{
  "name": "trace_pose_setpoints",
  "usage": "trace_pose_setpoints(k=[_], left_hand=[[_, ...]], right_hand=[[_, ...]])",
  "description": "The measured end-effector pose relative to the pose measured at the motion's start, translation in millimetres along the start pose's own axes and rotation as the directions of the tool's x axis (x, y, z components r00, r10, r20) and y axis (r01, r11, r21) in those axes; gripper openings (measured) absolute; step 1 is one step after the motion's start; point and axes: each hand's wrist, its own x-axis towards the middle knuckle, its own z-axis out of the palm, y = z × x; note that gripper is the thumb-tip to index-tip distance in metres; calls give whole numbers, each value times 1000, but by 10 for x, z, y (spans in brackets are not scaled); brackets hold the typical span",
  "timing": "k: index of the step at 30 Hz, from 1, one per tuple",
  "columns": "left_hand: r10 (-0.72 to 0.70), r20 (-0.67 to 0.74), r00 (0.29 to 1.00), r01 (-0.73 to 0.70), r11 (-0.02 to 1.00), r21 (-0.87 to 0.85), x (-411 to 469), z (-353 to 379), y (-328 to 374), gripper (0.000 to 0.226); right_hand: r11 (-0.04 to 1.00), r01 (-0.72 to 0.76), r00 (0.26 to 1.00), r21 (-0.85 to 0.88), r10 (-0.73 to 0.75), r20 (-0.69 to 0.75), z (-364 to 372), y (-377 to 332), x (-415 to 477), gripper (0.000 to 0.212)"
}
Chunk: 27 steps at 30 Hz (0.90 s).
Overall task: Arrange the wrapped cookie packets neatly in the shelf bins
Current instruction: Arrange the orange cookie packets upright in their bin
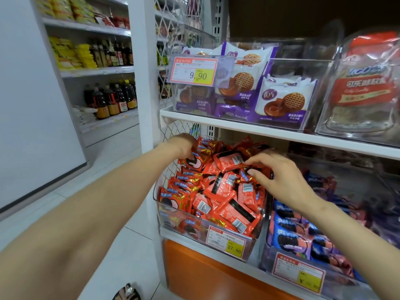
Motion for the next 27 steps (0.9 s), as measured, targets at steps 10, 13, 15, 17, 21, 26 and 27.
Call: trace_pose_setpoints(k=[10,13,15,17,21,26,27], left_hand=[[230,-157,960,-195,958,213,69,215,-78,66],[237,-85,968,-217,957,194,95,236,-41,69],[249,-78,965,-236,960,148,98,245,-45,66],[277,-99,956,-267,958,100,95,255,-63,61],[293,-90,952,-286,955,82,77,248,-92,62],[233,-100,967,-212,960,186,77,219,-111,60],[233,-94,968,-210,955,207,75,231,-112,56]], right_hand=[[999,50,999,9,-50,11,102,-15,42,15],[999,41,999,5,-41,15,114,-4,50,15],[999,39,999,2,-39,17,117,1,54,15],[999,35,999,4,-35,16,114,2,53,15],[1000,29,1000,-1,-29,9,122,-13,45,15],[998,39,999,-38,-40,-31,132,-35,105,15],[997,49,998,-54,-51,-42,133,-42,127,15]])
